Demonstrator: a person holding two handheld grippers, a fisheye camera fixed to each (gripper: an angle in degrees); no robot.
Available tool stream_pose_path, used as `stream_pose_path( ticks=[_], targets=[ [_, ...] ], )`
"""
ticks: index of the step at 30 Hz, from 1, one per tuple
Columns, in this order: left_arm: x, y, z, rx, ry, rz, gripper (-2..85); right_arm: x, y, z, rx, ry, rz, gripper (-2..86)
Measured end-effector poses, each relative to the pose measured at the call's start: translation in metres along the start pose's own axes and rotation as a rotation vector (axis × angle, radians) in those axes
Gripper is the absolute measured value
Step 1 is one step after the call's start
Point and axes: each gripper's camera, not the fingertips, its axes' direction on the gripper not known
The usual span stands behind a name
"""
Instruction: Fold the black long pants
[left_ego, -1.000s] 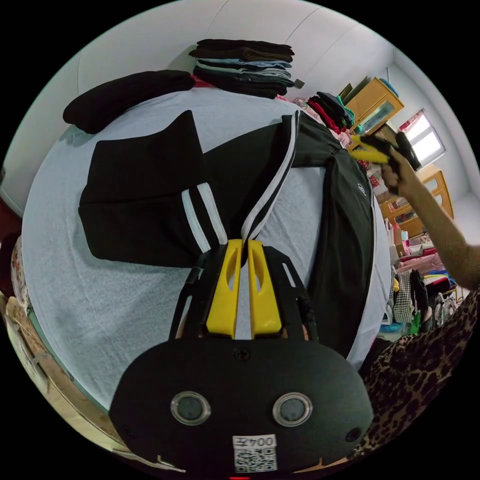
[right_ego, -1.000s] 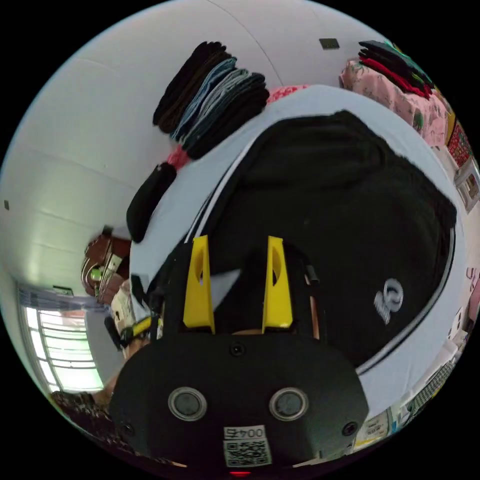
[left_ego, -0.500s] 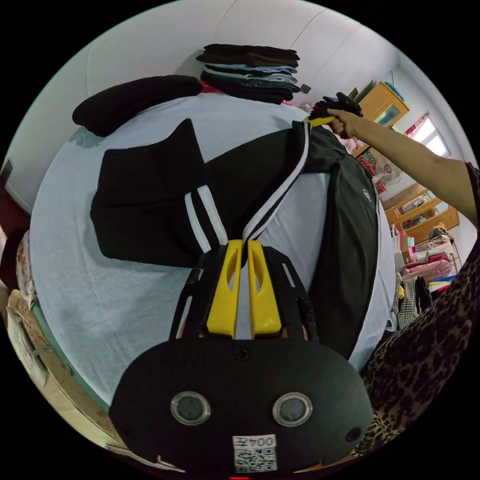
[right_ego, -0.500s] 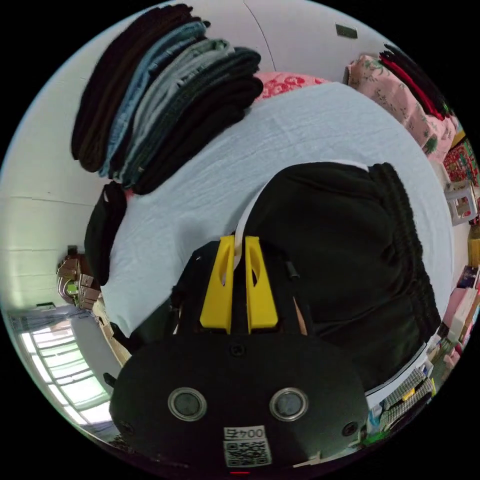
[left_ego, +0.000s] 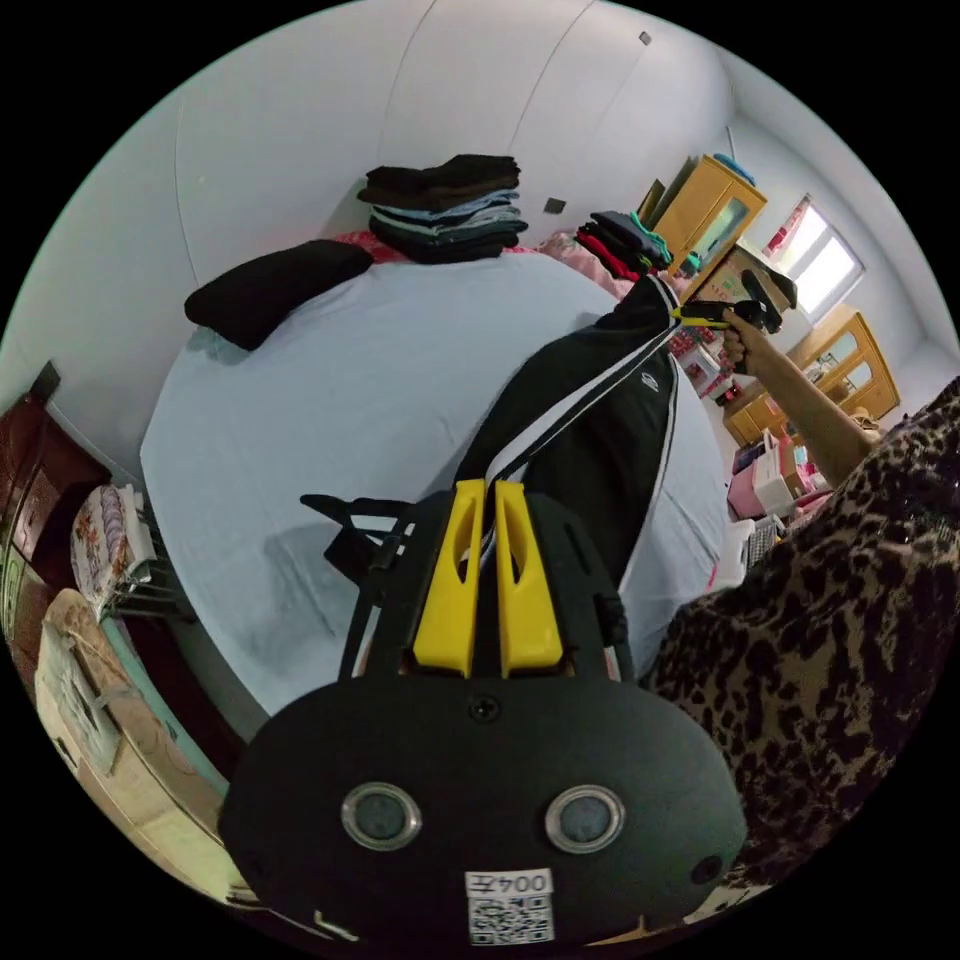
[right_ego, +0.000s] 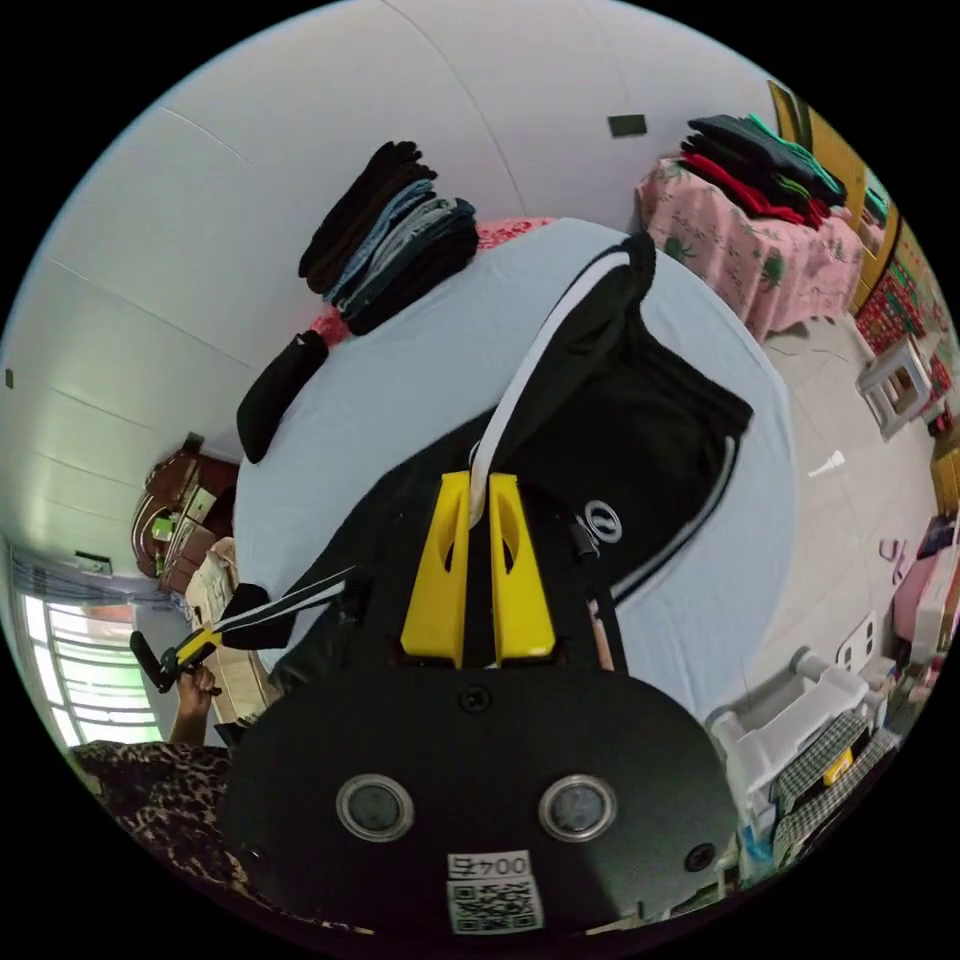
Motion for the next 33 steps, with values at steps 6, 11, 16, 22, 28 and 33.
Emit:
stream_pose_path(
  ticks=[6, 11, 16, 22, 28, 33],
  targets=[
    [0.057, 0.045, 0.058, -0.137, 0.059, -0.001, 1.2, 0.041, 0.072, 0.028, -0.030, 0.075, 0.134, 4.5],
    [0.086, 0.057, 0.097, -0.230, 0.090, 0.046, 1.2, 0.055, 0.083, 0.046, -0.048, 0.058, 0.185, 4.6],
    [0.091, 0.056, 0.101, -0.230, 0.105, 0.015, 1.3, 0.037, 0.090, 0.036, 0.014, 0.088, 0.152, 4.5],
    [0.100, 0.062, 0.142, -0.323, 0.107, 0.019, 1.2, 0.056, 0.098, 0.073, -0.048, 0.049, 0.239, 4.5],
    [0.103, 0.063, 0.172, -0.366, 0.111, -0.014, 1.6, 0.052, 0.095, 0.098, -0.070, 0.104, 0.245, 4.7],
    [0.102, 0.064, 0.205, -0.434, 0.140, -0.020, 2.0, 0.047, 0.089, 0.140, -0.113, 0.204, 0.213, 6.8]
  ],
)
